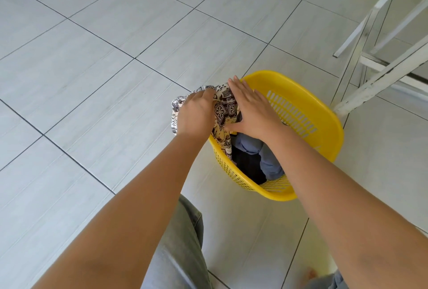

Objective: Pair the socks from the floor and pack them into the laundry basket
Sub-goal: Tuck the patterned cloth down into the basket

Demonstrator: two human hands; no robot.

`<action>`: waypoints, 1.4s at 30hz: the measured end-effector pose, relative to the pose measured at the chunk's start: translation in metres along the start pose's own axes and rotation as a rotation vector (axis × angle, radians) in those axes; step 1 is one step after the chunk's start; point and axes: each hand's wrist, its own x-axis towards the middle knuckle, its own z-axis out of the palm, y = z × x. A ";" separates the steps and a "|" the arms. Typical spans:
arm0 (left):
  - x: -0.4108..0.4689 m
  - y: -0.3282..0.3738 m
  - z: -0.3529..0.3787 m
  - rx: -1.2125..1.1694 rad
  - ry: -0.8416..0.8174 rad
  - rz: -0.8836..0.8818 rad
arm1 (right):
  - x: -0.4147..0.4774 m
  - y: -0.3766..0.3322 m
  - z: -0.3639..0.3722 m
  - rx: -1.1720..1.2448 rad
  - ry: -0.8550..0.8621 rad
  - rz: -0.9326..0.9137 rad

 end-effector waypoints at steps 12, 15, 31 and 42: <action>0.032 0.061 -0.034 -0.335 0.283 0.147 | -0.005 0.013 -0.054 0.466 0.325 0.139; 0.039 0.088 -0.047 -0.556 0.254 0.100 | -0.025 0.018 -0.082 0.691 0.368 0.243; 0.001 0.097 0.054 -1.384 -0.566 -0.986 | -0.086 0.075 -0.040 0.606 0.038 0.531; -0.018 0.089 0.072 -0.098 -0.456 0.117 | -0.097 0.053 -0.004 -0.192 -0.252 0.589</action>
